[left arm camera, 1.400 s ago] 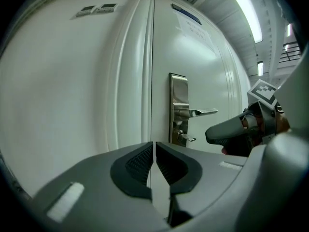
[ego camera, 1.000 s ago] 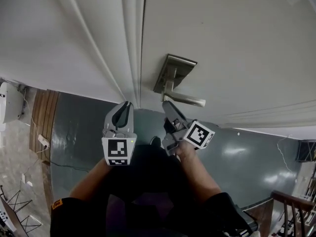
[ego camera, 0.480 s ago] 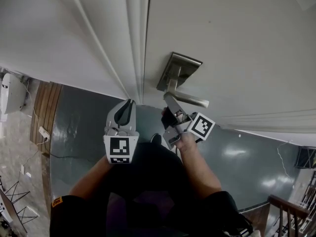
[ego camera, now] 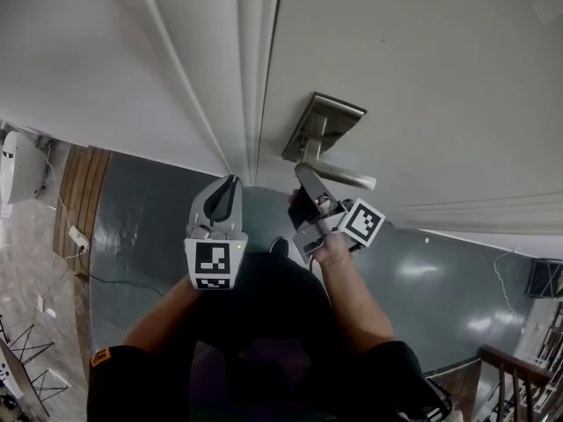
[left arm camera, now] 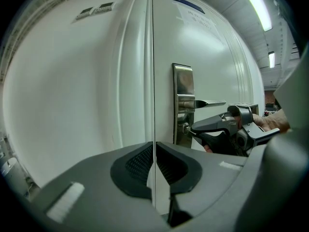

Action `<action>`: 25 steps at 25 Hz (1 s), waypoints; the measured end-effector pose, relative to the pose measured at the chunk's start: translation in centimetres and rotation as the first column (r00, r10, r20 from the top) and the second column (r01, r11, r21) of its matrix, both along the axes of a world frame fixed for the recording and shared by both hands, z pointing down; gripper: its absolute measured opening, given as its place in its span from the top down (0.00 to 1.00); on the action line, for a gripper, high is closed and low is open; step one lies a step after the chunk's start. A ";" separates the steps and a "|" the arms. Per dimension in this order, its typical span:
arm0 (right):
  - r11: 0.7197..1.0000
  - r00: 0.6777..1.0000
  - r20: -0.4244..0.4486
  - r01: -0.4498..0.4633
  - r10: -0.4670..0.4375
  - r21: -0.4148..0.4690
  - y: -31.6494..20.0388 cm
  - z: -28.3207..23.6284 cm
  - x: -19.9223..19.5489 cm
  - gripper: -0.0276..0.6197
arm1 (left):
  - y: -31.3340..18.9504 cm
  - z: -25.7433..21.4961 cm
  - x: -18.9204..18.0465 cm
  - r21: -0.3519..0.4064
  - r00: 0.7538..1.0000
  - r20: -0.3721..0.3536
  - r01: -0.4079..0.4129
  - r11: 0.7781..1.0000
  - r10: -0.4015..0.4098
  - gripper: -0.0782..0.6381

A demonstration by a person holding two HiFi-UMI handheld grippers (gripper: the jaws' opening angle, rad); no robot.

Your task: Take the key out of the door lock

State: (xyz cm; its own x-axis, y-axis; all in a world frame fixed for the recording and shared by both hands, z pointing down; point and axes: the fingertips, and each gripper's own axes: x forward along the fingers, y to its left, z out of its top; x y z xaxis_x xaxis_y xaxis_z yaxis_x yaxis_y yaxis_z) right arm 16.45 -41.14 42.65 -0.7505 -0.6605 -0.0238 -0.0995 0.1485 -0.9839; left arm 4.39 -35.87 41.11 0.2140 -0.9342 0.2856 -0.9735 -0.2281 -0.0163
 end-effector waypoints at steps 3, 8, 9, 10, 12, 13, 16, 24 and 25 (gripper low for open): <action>0.999 1.000 0.018 -0.023 0.024 -0.028 0.1 0.2 0.2 0.92 | -0.1 0.1 -0.2 0.003 1.000 -0.005 -0.004 1.000 0.004 0.84; 0.996 0.996 0.069 -0.057 0.062 -0.065 0.6 0.2 0.1 0.93 | 0.1 0.4 -0.5 -0.006 1.000 -0.022 -0.013 1.000 0.013 0.84; 0.996 0.995 0.082 -0.059 0.065 -0.072 0.9 0.2 0.0 0.93 | 0.1 0.4 -0.5 -0.007 1.000 -0.024 -0.014 1.000 0.014 0.84; 0.995 0.993 0.094 -0.060 0.068 -0.079 1.3 0.3 0.0 0.93 | 0.1 0.4 -0.6 -0.007 1.000 -0.027 -0.016 1.000 0.015 0.84; 0.994 0.991 0.115 -0.065 0.075 -0.090 2.2 0.3 -0.1 0.93 | 0.1 0.3 -0.6 -0.007 0.999 -0.034 -0.021 1.000 0.021 0.84; 0.993 0.990 0.120 -0.068 0.080 -0.095 2.6 0.3 -0.1 0.93 | 0.1 0.3 -0.7 -0.006 0.999 -0.038 -0.025 1.000 0.025 0.84; 0.992 0.990 0.111 -0.076 0.087 -0.105 3.8 0.5 -0.1 0.93 | 0.2 0.4 -0.9 -0.016 0.998 -0.052 -0.035 0.999 0.034 0.84; 0.994 0.996 0.006 -0.085 0.086 -0.064 7.0 0.1 -0.6 0.93 | 1.0 0.0 -1.2 -0.023 0.991 -0.113 -0.079 0.997 0.076 0.85; 0.994 0.996 -0.007 -0.088 0.088 -0.061 7.3 0.1 -0.8 0.93 | 1.1 0.1 -1.4 -0.025 0.990 -0.118 -0.083 0.996 0.080 0.86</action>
State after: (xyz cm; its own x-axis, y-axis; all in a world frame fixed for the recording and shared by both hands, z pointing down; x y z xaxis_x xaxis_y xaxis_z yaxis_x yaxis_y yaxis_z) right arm 15.60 -33.83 42.72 -0.6894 -0.7240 0.0218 -0.1141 0.0788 -0.9903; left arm 2.96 -34.73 41.19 0.3224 -0.9038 0.2813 -0.9466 -0.3053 0.1040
